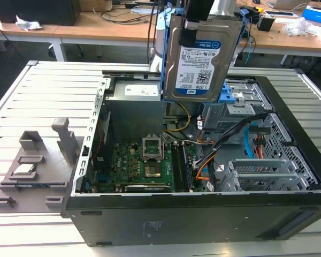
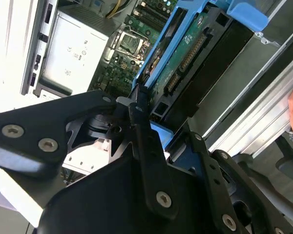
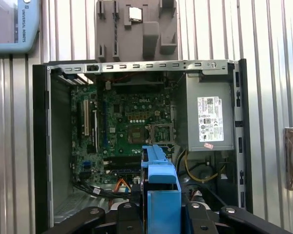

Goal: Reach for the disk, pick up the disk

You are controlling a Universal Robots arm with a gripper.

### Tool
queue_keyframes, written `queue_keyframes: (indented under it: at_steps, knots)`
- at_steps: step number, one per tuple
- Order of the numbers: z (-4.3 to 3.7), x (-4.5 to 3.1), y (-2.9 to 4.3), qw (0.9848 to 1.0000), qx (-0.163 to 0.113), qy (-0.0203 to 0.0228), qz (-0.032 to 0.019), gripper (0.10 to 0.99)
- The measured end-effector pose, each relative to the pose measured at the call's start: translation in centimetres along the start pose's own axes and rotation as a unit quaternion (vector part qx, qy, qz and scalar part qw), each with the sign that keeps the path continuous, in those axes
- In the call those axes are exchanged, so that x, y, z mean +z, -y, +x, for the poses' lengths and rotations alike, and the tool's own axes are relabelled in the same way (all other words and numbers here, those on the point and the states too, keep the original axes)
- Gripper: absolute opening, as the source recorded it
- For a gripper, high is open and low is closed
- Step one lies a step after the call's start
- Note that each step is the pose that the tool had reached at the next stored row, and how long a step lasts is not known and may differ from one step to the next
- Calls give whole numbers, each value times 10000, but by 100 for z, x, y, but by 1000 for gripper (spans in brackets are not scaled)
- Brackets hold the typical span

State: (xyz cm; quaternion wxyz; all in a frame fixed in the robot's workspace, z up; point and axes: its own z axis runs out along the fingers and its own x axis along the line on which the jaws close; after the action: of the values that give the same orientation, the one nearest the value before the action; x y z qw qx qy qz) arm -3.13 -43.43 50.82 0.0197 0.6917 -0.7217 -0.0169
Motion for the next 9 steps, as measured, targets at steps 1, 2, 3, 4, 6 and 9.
queue_keyframes:
  at_steps: [1,2,3,4,6,9]
  knots:
    - [21,0,1,10000,0,0,0,369]
    - [38,0,2,10000,0,0,0,369]
    - [56,0,2,10000,0,0,0,369]
    - [70,1,3,10000,0,0,0,369]
    - [94,0,4,10000,0,0,0,369]
    - [132,0,6,10000,0,0,0,369]
